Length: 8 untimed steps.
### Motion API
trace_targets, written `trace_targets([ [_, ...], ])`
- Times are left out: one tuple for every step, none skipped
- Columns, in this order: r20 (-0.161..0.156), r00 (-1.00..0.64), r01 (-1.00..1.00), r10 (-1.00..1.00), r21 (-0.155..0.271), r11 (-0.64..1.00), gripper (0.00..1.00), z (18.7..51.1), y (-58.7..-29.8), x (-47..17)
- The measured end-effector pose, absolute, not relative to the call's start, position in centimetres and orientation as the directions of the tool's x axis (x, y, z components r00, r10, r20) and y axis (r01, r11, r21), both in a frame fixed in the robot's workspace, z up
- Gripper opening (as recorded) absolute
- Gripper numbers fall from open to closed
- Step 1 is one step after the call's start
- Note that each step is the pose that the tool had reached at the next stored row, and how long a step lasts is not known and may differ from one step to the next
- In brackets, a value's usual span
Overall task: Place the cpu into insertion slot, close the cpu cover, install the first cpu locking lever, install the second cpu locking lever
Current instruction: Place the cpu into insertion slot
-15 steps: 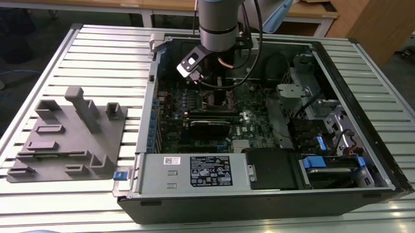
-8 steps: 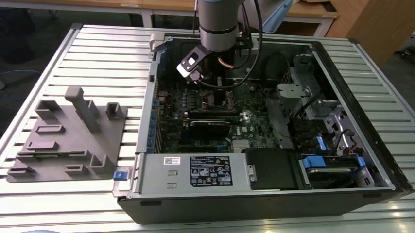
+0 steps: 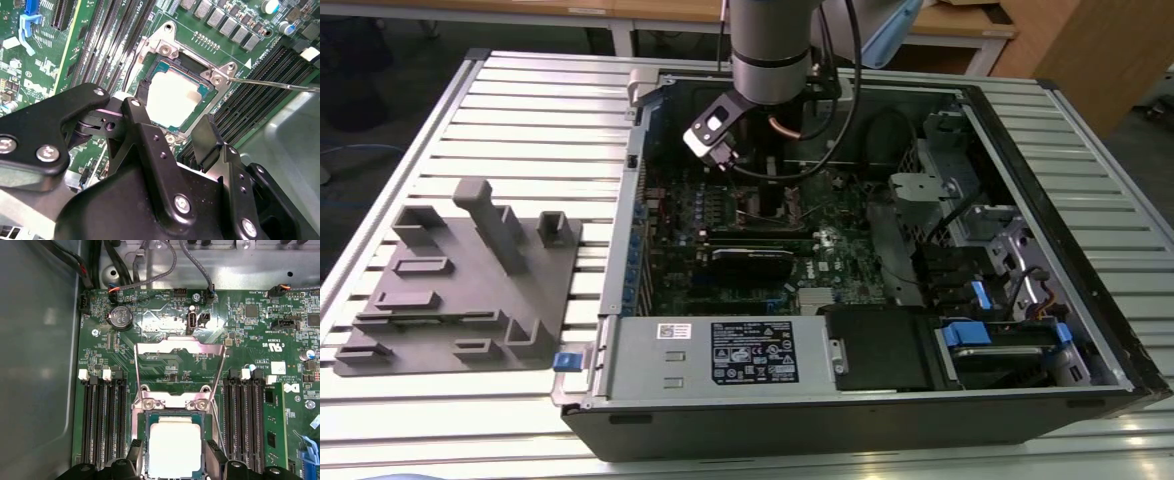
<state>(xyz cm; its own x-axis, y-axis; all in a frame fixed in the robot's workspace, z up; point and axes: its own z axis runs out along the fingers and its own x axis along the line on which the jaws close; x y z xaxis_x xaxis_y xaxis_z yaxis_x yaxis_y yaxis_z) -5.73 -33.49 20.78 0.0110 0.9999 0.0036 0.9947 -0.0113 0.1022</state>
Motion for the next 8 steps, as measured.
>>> trace_targets([
  [0.004,0.011,0.995,1.0,0.102,-0.011,0.61,20.78,-33.49,-5.73],
  [0.003,0.011,0.995,1.0,0.101,-0.011,0.61,20.83,-33.48,-5.72],
  [0.004,0.011,0.995,1.0,0.1,-0.011,0.61,20.93,-33.48,-5.72],
  [0.003,0.011,0.995,1.0,0.1,-0.011,0.61,21.08,-33.48,-5.72],
  [0.004,0.011,0.995,1.0,0.099,-0.011,0.61,21.22,-33.48,-5.72],
  [0.004,0.011,0.995,1.0,0.099,-0.011,0.61,21.28,-33.48,-5.72],
  [0.004,0.011,0.995,1.0,0.099,-0.011,0.61,21.3,-33.48,-5.72],
  [0.004,0.011,0.995,1.0,0.099,-0.011,0.61,21.29,-33.48,-5.72],
])
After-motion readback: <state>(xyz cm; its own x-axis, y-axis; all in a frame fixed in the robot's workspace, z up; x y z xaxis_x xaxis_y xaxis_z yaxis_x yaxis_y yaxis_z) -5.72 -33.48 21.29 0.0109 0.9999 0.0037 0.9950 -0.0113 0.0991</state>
